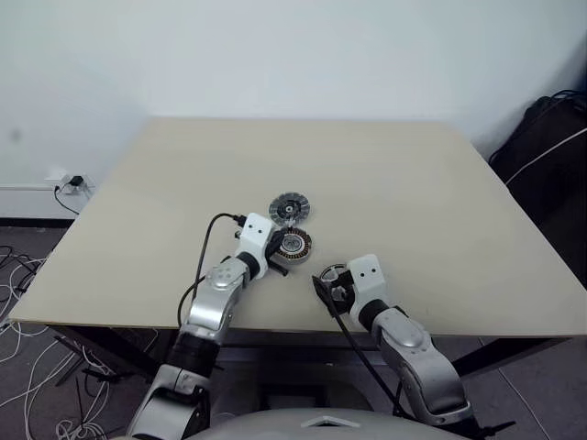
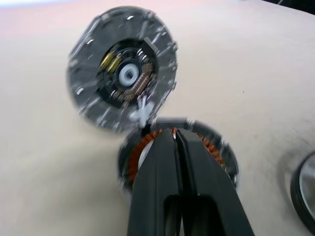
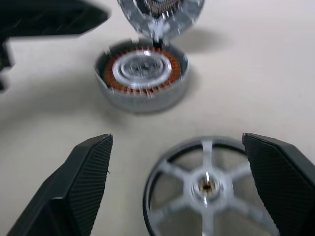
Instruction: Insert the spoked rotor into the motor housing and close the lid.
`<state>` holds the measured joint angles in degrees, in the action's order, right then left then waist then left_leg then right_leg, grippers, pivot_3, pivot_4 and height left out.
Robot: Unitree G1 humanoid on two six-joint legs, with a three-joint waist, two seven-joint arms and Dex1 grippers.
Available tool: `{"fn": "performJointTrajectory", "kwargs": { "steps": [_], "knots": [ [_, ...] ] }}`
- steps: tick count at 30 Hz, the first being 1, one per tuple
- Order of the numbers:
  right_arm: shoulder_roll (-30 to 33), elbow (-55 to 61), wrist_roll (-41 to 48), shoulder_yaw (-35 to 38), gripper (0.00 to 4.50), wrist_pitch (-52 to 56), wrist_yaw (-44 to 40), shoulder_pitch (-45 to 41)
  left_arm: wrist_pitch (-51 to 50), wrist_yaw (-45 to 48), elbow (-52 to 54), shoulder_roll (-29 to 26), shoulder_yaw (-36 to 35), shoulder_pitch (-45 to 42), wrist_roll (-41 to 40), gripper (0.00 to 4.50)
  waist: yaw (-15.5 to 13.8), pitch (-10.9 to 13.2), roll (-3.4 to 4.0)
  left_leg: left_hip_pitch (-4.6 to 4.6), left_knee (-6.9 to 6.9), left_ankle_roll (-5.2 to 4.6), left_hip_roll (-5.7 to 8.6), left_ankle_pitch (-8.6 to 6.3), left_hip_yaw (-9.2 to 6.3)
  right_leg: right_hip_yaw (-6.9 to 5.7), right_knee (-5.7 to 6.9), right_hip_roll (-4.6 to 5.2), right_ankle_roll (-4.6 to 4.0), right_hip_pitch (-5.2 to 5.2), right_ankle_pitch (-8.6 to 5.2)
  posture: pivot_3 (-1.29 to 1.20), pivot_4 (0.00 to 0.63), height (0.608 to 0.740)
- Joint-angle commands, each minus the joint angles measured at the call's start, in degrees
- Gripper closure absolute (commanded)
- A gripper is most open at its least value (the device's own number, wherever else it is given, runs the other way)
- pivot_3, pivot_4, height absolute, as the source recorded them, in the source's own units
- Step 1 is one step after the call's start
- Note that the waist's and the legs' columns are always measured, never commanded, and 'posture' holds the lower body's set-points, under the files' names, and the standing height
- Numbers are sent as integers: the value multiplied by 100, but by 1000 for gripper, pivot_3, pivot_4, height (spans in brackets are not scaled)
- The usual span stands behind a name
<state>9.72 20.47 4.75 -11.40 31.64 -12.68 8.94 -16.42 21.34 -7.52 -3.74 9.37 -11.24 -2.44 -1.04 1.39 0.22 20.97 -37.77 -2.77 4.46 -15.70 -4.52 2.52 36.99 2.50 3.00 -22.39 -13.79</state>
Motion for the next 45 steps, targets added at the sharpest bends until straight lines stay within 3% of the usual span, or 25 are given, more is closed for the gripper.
{"fn": "performJointTrajectory", "kwargs": {
  "steps": [1,11,27,45],
  "knots": [
    [-53,-57,31,10,1283,142,-30,-351,25,13,588,-171,-82,271,-53,4500,-1,-2,3,0,-1,0,0,0,0,0,0,0,-1,1,0,0,0,740],
    [-387,-857,-106,-57,4473,739,179,-1590,350,146,984,-593,218,1183,82,4500,1,-6,9,-3,-3,16,0,-6,0,-2,3,-2,-11,1,6,0,0,740],
    [-852,-2610,-456,-56,4473,875,484,-2931,438,159,1231,-674,524,1634,266,4500,49,-22,34,-8,3,23,0,-3,3,-7,11,-7,-17,-4,7,0,0,740],
    [-1060,-3377,-586,-60,4473,709,404,-3275,427,53,1156,-596,450,1678,235,4500,179,-24,39,-8,7,27,0,-1,3,-6,19,-7,-18,-10,7,0,0,740]
  ]
}}
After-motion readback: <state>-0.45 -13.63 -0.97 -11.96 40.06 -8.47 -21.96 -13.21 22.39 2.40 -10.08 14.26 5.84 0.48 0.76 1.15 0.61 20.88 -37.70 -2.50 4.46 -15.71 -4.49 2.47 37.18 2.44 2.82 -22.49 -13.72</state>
